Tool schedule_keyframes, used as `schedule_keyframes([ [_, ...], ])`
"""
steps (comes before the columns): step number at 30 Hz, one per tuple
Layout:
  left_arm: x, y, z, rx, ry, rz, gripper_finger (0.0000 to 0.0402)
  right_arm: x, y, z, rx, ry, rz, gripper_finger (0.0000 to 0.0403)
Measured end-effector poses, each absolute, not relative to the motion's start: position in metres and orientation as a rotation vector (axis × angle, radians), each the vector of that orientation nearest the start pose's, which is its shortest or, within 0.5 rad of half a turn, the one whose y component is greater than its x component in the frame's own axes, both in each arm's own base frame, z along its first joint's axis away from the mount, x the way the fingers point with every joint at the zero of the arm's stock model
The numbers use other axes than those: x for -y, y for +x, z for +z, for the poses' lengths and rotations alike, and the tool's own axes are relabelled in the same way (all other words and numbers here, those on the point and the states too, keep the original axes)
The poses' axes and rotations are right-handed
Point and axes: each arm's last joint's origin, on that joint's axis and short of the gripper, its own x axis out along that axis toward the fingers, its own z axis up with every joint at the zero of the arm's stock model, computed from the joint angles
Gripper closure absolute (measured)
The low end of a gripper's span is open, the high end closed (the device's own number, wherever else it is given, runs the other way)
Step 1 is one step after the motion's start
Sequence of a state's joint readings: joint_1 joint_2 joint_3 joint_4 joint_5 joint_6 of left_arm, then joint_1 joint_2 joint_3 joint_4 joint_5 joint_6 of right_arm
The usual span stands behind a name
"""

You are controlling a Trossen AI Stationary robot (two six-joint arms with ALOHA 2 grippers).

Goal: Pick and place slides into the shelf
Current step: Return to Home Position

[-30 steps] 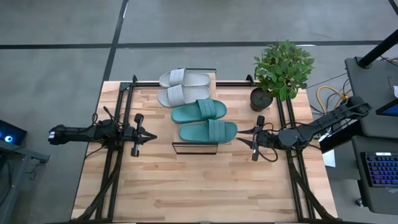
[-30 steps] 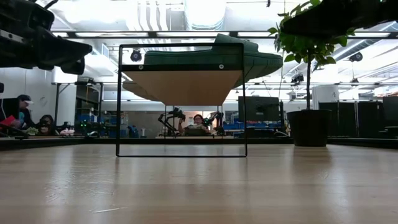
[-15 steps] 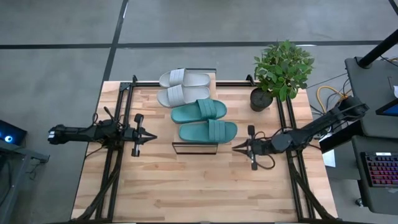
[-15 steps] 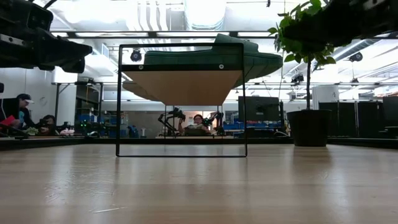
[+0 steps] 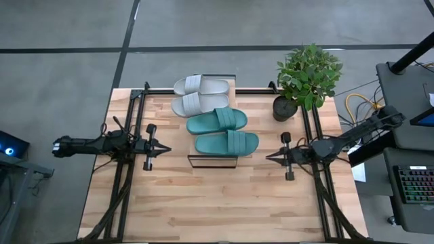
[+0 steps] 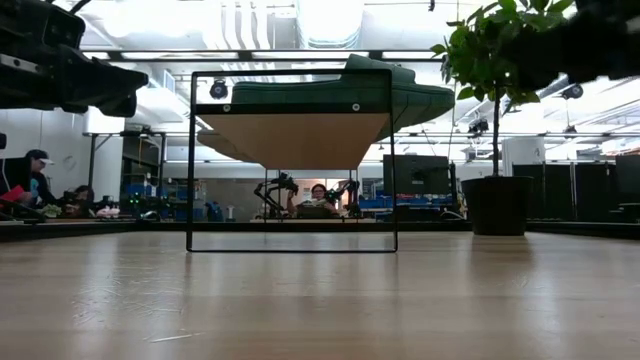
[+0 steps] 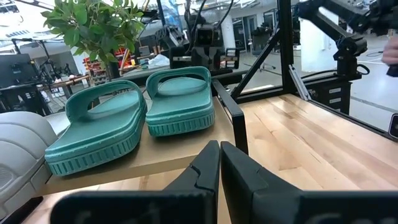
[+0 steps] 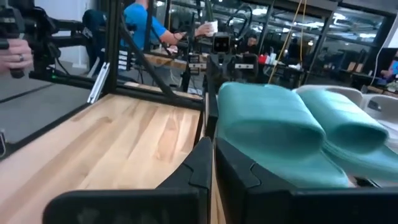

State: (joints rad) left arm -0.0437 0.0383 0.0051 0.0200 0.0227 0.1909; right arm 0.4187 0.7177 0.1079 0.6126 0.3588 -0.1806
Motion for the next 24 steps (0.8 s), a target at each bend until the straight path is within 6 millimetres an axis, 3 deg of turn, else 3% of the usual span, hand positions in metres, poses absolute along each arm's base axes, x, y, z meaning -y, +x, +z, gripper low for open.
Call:
schedule_keyframes([
  [6,0.005,0.100,0.164,-0.009,0.197,-0.068,0.0402,-0.043,0.126,0.171,0.051,-0.181,0.047,0.0394],
  [11,0.005,0.100,0.164,-0.007,0.197,-0.068,0.0402,-0.036,0.126,0.172,0.065,-0.254,0.119,0.0394],
  [16,0.005,0.100,0.164,-0.006,0.197,-0.068,0.0402,-0.013,0.131,0.172,0.049,-0.303,0.026,0.0394],
  [24,0.005,0.099,0.167,0.005,0.198,-0.068,0.0402,0.004,0.124,0.164,-0.043,-0.225,0.030,0.0394],
])
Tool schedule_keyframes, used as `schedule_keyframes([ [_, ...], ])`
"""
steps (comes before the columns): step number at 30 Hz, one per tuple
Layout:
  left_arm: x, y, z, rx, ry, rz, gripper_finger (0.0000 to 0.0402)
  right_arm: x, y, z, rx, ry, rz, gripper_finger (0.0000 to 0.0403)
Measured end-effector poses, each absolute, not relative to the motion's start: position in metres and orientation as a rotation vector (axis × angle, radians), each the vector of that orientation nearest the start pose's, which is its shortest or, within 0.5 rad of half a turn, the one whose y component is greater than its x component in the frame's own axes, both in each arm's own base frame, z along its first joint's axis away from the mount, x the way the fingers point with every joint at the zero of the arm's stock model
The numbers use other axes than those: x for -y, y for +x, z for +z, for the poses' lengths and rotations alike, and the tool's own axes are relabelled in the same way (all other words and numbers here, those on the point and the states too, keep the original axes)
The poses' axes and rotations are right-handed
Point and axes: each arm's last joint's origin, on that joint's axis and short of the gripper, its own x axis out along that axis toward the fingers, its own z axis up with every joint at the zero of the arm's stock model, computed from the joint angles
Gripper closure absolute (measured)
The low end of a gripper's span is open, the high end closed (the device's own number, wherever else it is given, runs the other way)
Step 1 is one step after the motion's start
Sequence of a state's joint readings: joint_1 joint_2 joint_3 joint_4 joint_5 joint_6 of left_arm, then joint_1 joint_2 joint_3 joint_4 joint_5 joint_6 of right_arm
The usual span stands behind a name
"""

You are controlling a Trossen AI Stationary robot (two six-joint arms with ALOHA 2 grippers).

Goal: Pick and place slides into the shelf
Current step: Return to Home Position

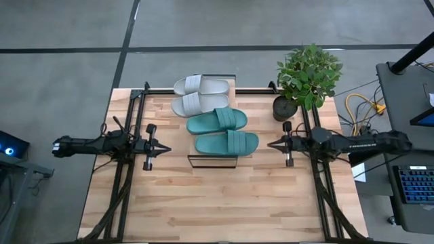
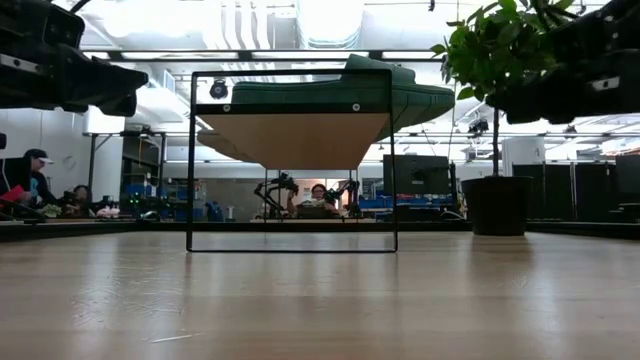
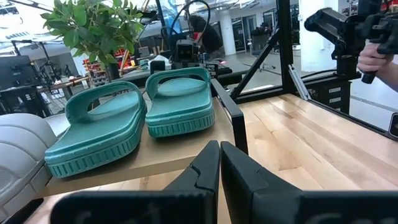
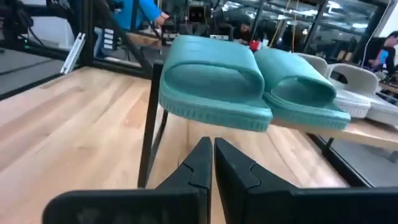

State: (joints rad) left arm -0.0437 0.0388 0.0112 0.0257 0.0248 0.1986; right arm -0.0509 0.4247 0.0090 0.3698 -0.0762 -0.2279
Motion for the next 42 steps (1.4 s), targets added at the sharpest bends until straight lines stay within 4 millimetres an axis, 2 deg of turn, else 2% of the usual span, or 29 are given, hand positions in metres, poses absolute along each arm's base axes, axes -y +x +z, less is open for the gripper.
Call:
schedule_keyframes([
  [5,0.005,0.098,0.172,0.022,0.199,-0.066,0.0402,0.004,0.114,0.170,0.013,-0.202,0.026,0.0394],
  [9,0.005,0.098,0.171,-0.003,0.199,-0.069,0.0402,0.003,0.103,0.162,-0.055,-0.142,0.024,0.0394],
  [12,0.005,0.096,0.173,-0.049,0.206,-0.073,0.0402,0.002,0.096,0.170,0.021,-0.128,0.021,0.0394],
  [15,0.005,0.093,0.174,-0.110,0.138,-0.076,0.0402,0.002,0.095,0.173,-0.013,-0.149,0.021,0.0394],
  [20,0.003,0.095,0.174,-0.064,0.077,0.005,0.0402,0.004,0.096,0.171,-0.046,-0.123,-0.033,0.0394],
  [24,0.000,0.099,0.169,0.018,0.089,0.090,0.0402,0.004,0.095,0.170,-0.044,-0.122,-0.045,0.0394],
  [42,0.001,0.100,0.166,-0.004,0.119,0.088,0.0402,0.004,0.095,0.170,-0.052,-0.129,-0.044,0.0394],
])
